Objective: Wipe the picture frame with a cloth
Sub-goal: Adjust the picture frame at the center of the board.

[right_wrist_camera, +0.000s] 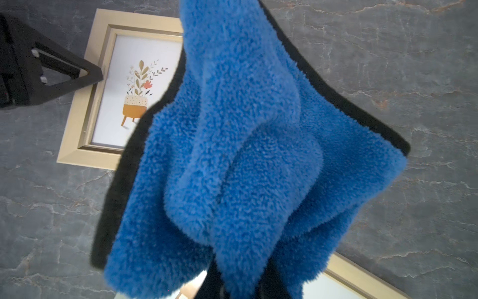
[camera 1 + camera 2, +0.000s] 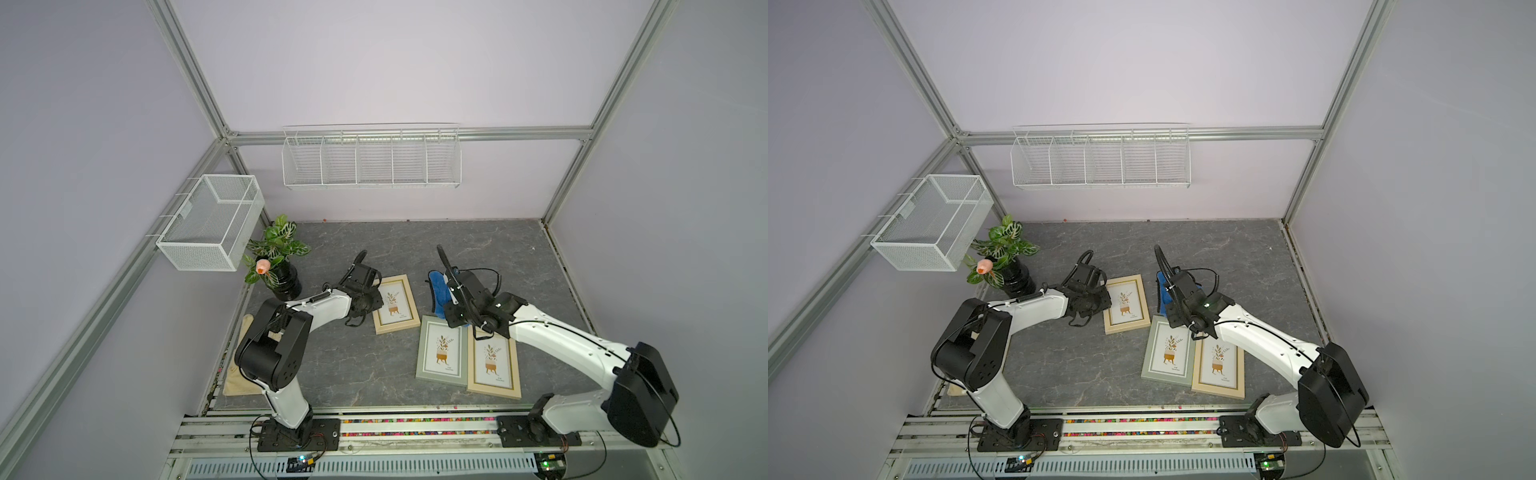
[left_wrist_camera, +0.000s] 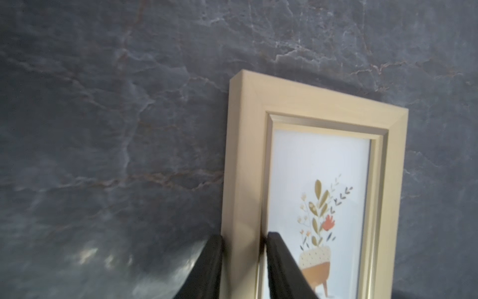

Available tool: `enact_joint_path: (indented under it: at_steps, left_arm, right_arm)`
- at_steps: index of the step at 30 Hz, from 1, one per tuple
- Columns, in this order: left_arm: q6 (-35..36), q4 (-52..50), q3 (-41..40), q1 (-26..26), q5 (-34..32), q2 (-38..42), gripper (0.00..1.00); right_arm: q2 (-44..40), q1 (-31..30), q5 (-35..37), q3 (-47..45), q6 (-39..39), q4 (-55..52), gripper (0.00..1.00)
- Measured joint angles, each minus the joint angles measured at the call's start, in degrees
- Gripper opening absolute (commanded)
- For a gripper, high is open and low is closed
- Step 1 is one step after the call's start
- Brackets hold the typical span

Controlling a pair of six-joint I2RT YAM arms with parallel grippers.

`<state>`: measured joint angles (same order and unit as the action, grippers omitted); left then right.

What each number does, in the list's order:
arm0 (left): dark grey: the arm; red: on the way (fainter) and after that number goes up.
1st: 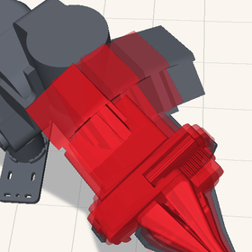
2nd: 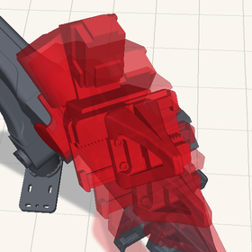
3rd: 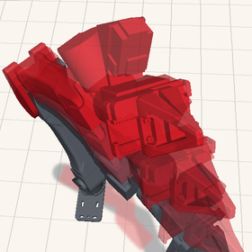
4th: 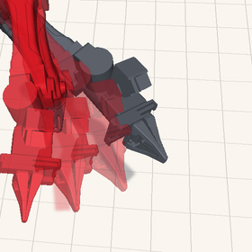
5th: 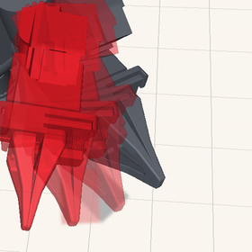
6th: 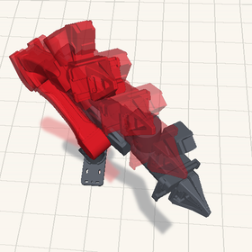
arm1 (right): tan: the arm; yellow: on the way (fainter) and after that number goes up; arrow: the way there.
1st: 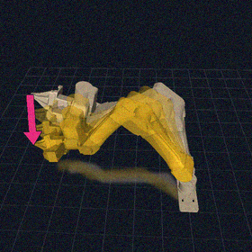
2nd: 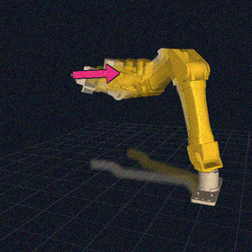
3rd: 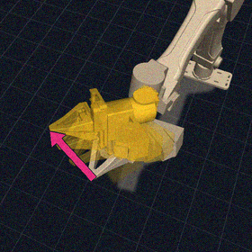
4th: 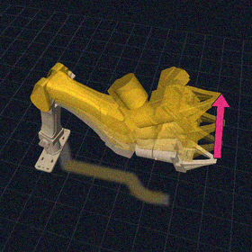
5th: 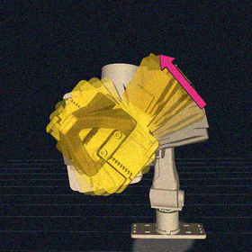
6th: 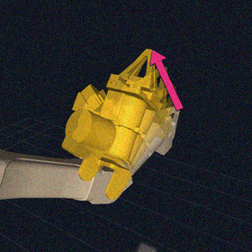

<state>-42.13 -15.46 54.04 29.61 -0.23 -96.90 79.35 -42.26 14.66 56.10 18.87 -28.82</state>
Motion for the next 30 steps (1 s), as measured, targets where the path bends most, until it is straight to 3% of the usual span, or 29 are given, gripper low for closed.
enact_joint_path:
  at_steps: [5, 11, 25, 30]
  left_arm:
    - [0.61, -1.31, -3.98, 0.72, 0.81, 9.51, 0.56]
    - [-0.55, -0.48, -7.43, 4.22, 2.49, 9.46, 0.55]
    - [-0.81, 0.74, -11.34, 5.14, 2.40, 7.72, 0.30]
    - [0.98, 2.51, -13.86, 5.20, 1.53, 9.62, 0.27]
  right_arm:
    - [4.04, -0.50, -2.03, 2.12, -1.11, -0.04, 0.07]
    - [7.02, -1.31, -2.80, 4.22, -1.36, 0.00, 0.07]
    - [10.43, -2.69, -3.85, 8.52, -2.45, -0.57, 0.06]
    - [15.41, -4.76, -5.40, 13.68, -3.10, -1.46, 0.07]
